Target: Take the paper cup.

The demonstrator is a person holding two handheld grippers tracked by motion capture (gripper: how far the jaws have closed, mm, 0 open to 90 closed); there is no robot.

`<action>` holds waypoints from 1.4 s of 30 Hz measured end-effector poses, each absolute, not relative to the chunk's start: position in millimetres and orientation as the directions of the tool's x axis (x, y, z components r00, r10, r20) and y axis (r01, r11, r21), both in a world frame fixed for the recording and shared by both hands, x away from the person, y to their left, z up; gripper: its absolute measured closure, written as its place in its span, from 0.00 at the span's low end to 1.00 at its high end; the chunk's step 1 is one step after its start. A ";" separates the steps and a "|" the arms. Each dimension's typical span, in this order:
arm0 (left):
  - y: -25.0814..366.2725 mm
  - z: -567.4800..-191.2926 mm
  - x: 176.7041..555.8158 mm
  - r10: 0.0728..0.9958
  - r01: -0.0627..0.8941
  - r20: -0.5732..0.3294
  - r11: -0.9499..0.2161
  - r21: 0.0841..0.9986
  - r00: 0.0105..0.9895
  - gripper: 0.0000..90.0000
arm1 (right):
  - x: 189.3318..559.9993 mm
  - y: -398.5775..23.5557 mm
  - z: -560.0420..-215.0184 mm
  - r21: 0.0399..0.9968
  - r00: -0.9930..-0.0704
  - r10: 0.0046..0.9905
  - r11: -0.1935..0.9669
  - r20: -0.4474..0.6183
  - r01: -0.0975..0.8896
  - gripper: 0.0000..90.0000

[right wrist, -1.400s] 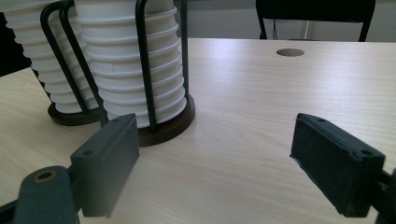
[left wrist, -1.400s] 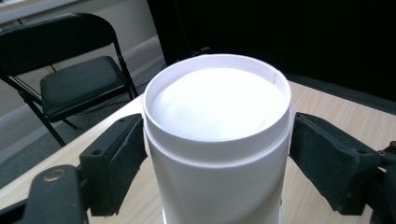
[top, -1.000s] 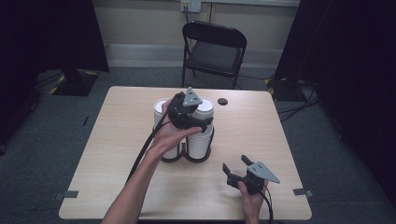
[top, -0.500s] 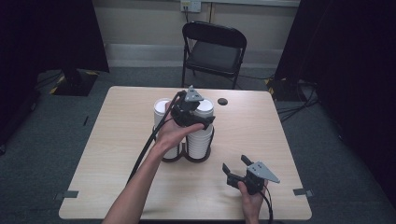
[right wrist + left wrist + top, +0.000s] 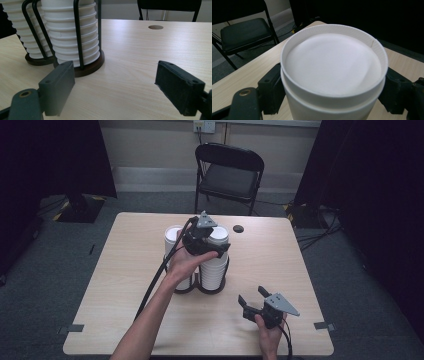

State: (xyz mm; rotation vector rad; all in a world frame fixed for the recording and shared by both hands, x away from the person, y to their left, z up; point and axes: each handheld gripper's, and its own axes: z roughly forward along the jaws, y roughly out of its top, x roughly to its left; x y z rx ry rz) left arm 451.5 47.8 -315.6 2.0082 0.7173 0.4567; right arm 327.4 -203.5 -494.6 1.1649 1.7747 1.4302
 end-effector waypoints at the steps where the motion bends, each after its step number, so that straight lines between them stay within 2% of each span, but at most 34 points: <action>1: 47.9 -315.6 451.4 0.649 0.306 0.031 -0.400 0.864 0.760 0.23 | 327.4 -203.5 -494.6 0.961 -0.455 0.886 0.047 0.085 0.272 0.17; 8: 48.2 -315.8 451.0 0.650 0.303 0.032 -0.397 0.866 0.760 0.23 | 327.5 -203.6 -494.5 0.960 -0.456 0.886 0.047 0.087 0.274 0.17; 15: 54.4 -306.0 448.6 0.657 0.283 0.001 -0.327 0.902 0.754 0.23 | 327.7 -203.5 -494.6 0.960 -0.456 0.886 0.048 0.087 0.275 0.17; 42: 63.5 -298.1 437.1 0.657 0.225 -0.001 -0.257 0.940 0.754 0.24 | 328.0 -203.3 -494.4 0.958 -0.455 0.886 0.047 0.091 0.283 0.17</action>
